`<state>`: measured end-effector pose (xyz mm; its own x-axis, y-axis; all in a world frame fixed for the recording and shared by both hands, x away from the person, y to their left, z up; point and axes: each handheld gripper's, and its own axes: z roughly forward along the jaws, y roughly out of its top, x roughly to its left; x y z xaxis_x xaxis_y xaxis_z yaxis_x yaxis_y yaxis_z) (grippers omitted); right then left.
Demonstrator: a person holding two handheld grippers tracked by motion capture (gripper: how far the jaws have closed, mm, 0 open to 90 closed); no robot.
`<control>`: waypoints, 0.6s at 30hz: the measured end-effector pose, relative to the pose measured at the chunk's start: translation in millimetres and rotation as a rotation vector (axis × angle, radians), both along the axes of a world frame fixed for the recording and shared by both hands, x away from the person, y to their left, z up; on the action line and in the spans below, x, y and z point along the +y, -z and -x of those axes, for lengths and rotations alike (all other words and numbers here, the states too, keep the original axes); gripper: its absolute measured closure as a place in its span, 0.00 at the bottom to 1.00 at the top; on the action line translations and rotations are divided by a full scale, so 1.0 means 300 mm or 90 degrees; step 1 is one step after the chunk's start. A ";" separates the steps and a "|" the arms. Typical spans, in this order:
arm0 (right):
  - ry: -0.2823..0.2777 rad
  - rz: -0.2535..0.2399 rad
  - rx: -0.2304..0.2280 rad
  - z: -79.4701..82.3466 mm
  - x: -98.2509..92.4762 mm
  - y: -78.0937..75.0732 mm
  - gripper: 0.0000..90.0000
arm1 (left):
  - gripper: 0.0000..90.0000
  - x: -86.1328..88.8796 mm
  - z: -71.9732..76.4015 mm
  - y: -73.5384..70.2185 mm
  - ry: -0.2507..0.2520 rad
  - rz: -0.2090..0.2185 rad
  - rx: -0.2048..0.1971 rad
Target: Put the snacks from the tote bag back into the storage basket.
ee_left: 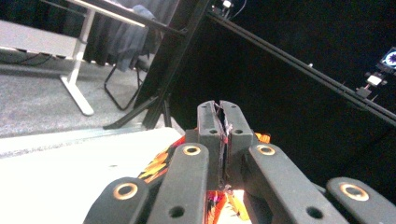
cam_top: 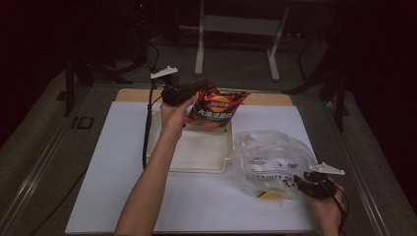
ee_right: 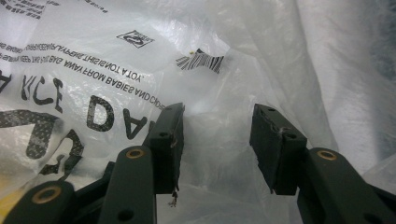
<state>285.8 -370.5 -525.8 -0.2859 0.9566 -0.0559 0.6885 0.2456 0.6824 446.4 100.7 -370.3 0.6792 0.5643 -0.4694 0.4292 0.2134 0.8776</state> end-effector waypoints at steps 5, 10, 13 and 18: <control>0.002 -0.001 -0.001 0.001 0.001 0.000 0.60 | 0.99 -0.006 -0.008 0.011 0.001 0.000 0.005; 0.004 0.000 0.000 0.001 0.002 0.000 0.60 | 0.99 -0.002 -0.016 0.029 0.002 0.010 0.010; 0.004 0.000 0.000 0.001 0.002 0.000 0.61 | 0.99 0.002 -0.022 0.047 0.001 0.014 0.017; 0.004 -0.001 0.000 0.002 0.002 0.000 0.61 | 0.99 0.013 -0.031 0.076 -0.003 0.022 0.030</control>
<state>285.2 -369.8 -525.8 -0.2793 0.9586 -0.0550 0.6903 0.2402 0.6825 455.6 104.6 -393.0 0.6531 0.5503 -0.5202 0.4684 0.2462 0.8485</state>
